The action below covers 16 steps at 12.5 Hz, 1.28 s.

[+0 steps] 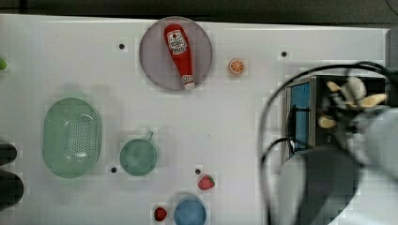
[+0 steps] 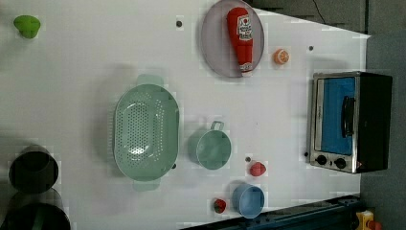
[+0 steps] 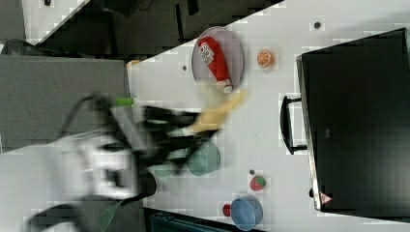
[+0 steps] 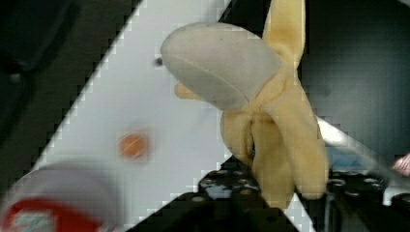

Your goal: Pick banana from table and place on oven.

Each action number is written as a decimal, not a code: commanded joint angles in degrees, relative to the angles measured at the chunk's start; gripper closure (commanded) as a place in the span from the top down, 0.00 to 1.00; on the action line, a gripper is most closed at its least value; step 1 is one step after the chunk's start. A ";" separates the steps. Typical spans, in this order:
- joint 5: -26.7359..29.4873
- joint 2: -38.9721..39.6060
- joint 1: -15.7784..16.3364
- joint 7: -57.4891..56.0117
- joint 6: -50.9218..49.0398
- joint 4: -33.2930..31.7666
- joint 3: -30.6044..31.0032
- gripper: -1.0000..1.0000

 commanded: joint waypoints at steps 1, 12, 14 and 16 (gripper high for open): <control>-1.19 7.69 -0.51 -16.18 2.84 -0.62 -6.35 0.27; -0.21 17.85 0.16 -26.93 11.22 -0.08 -10.08 1.00; -0.23 15.50 1.76 -26.93 10.78 1.54 -7.40 1.00; -0.19 11.51 3.61 -23.25 7.44 1.93 -3.28 1.00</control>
